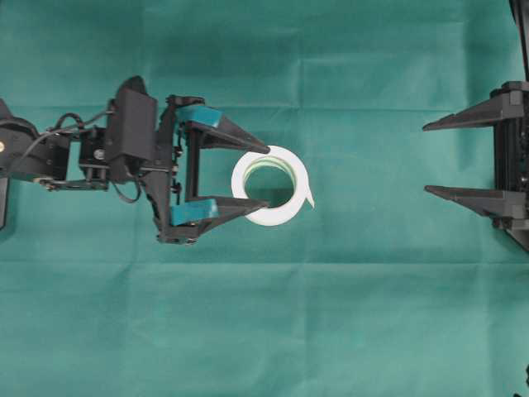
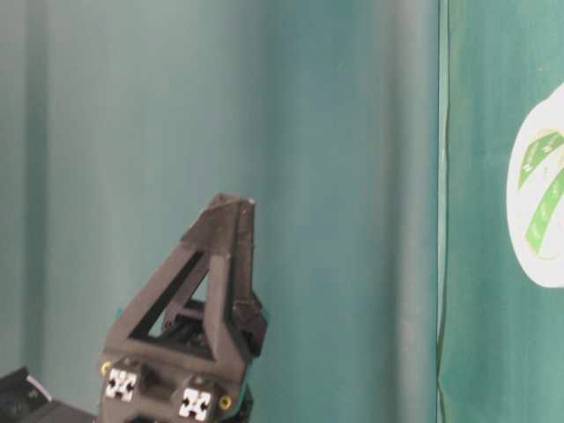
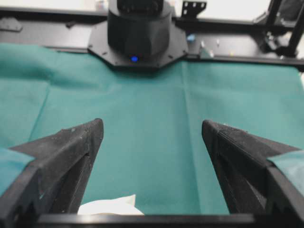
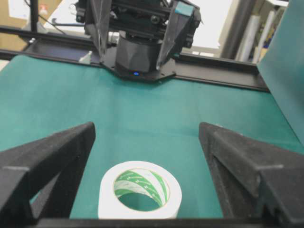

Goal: Peel off the duct tape with your right arm.
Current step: 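Lower the left gripper and clamp the tape roll's rim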

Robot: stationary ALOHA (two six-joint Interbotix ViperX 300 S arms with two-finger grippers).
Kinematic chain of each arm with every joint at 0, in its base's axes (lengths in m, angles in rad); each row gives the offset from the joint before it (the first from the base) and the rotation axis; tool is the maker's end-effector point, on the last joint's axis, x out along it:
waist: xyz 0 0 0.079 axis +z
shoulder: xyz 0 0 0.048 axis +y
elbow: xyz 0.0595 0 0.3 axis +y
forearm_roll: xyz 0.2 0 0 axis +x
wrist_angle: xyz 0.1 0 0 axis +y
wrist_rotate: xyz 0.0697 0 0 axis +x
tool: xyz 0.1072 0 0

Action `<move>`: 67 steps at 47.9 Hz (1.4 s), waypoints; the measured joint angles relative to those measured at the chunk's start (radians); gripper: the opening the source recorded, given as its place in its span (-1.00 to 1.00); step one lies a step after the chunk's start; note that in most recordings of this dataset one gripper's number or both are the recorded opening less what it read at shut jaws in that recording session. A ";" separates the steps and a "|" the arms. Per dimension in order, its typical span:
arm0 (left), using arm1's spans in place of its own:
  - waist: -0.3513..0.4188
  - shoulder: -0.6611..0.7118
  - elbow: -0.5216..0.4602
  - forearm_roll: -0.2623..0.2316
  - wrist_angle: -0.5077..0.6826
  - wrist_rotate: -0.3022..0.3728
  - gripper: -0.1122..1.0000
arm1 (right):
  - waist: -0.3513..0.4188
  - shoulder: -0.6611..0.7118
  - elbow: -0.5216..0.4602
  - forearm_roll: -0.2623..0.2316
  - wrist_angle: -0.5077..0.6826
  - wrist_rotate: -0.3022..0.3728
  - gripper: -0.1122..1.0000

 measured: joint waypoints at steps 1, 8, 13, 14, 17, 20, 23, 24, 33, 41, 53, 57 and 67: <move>0.000 0.003 -0.003 0.000 0.005 0.000 0.93 | 0.000 0.000 0.002 0.000 0.000 0.000 0.76; -0.002 0.021 -0.038 0.000 0.086 0.000 0.93 | 0.000 0.000 0.005 -0.002 -0.003 0.000 0.76; -0.002 0.031 -0.077 0.000 0.199 0.000 0.93 | 0.000 0.000 0.008 -0.002 -0.005 0.000 0.76; 0.000 0.034 -0.087 0.000 0.232 0.000 0.93 | 0.000 0.000 0.009 -0.002 -0.005 0.000 0.76; 0.000 0.041 -0.115 0.000 0.328 0.000 0.93 | 0.000 0.000 0.012 -0.002 -0.003 0.000 0.76; 0.000 0.051 -0.146 0.000 0.437 0.000 0.93 | 0.000 0.000 0.014 -0.002 -0.003 0.000 0.76; -0.002 0.061 -0.178 0.000 0.534 0.002 0.93 | 0.000 0.000 0.015 -0.002 -0.003 0.000 0.76; 0.000 0.064 -0.189 0.000 0.568 0.000 0.93 | 0.000 0.000 0.015 -0.002 -0.003 0.000 0.76; 0.000 0.115 -0.279 0.000 0.813 0.000 0.93 | 0.000 0.000 0.018 -0.002 -0.005 0.000 0.76; -0.002 0.175 -0.347 0.000 0.931 0.003 0.93 | 0.000 0.000 0.028 -0.002 -0.005 0.000 0.75; 0.000 0.230 -0.382 0.000 0.953 0.005 0.93 | 0.000 0.000 0.035 -0.002 -0.005 0.000 0.76; 0.000 0.252 -0.382 0.000 0.943 0.003 0.93 | 0.000 0.000 0.035 -0.002 -0.006 0.000 0.75; 0.002 0.325 -0.382 0.000 0.890 0.000 0.93 | 0.000 0.000 0.044 0.000 -0.014 0.000 0.75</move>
